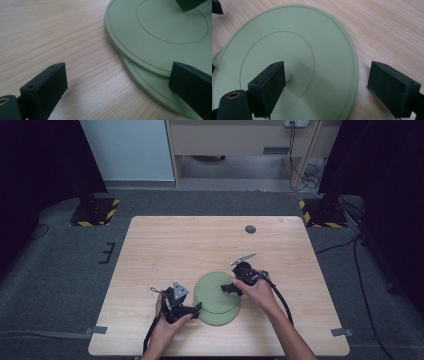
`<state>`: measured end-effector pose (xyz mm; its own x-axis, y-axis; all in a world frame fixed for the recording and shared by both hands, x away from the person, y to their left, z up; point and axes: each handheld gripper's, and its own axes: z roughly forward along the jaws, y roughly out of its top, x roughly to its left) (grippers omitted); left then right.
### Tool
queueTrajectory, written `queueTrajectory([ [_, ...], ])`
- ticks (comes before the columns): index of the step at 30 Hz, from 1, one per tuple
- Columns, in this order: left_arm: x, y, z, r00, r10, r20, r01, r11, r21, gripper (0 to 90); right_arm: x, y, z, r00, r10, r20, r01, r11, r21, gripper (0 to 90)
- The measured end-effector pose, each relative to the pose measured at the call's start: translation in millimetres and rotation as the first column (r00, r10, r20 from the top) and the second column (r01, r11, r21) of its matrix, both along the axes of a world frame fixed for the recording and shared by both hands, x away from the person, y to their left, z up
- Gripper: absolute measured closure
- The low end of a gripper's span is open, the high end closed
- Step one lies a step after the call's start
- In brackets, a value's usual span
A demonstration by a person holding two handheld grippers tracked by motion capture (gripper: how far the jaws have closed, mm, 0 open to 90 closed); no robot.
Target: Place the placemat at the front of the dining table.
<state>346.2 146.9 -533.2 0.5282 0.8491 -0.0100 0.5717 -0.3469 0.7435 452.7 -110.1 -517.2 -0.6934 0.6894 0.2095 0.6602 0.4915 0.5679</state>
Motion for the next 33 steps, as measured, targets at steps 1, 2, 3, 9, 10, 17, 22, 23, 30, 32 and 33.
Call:
queueTrajectory([
  [1, -0.1, -0.1, 0.0, 1.0, 0.0, 0.001, 0.0, 1.0, 0.001, 1.2, -0.2, 1.0, -0.5, 1.0, 0.002, 0.002, -0.002, 1.0, 0.003, 13.7],
  [2, -0.1, -0.1, 0.0, 1.0, 0.0, 0.001, 0.0, 1.0, 0.001, 1.2, -0.1, 1.5, -0.7, 1.0, 0.005, 0.003, -0.005, 1.0, 0.008, 13.8],
  [3, -0.2, -0.4, 0.0, 1.0, 0.001, 0.001, -0.001, 1.0, 0.0, 1.2, -0.1, 1.5, -0.7, 1.0, 0.005, 0.003, -0.005, 1.0, 0.008, 13.8],
  [9, 0.8, -0.2, -0.5, 1.0, 0.0, -0.001, 0.0, 1.0, 0.0, 0.2, -0.9, 5.1, 1.4, 0.9998, 0.02, -0.005, -0.02, 0.9993, 0.031, 17.4],
  [10, 0.7, -0.3, -0.5, 1.0, 0.001, -0.001, -0.001, 1.0, 0.0, 0.1, -1.5, 4.8, 4.5, 0.9998, 0.018, 0.005, -0.018, 0.9992, 0.034, 17.5],
  [17, 0.3, -1.4, -0.3, 1.0, 0.005, 0.004, -0.005, 1.0, 0.005, 0.1, -6.8, 2.5, 21.2, 0.9995, 0.02, 0.024, -0.021, 0.9992, 0.034, 20.6],
  [22, 0.0, -1.8, -0.1, 1.0, 0.005, 0.008, -0.005, 0.9999, 0.01, 0.1, -14.3, 4.6, 40.2, 0.9973, 0.039, 0.062, -0.041, 0.9986, 0.034, 25.9],
  [23, -0.1, -1.8, 0.0, 1.0, 0.004, 0.008, -0.004, 0.9999, 0.012, 0.1, -14.3, 4.6, 40.2, 0.9973, 0.039, 0.062, -0.041, 0.9986, 0.034, 25.9],
  [30, 0.8, -1.5, -0.1, 1.0, 0.002, 0.003, -0.002, 1.0, 0.007, 0.1, -29.3, 1.8, 50.1, 0.9886, 0.07, 0.133, -0.078, 0.9956, 0.052, 52.4],
  [32, 1.0, -1.3, -0.1, 1.0, 0.002, 0.002, -0.002, 1.0, 0.007, 0.1, -30.1, 2.0, 46.6, 0.9873, 0.092, 0.13, -0.095, 0.9954, 0.016, 55.6],
  [33, 1.0, -1.3, -0.1, 1.0, 0.003, 0.002, -0.003, 1.0, 0.006, 0.1, -30.0, 1.7, 44.8, 0.9881, 0.096, 0.12, -0.098, 0.9951, 0.013, 57.6],
])
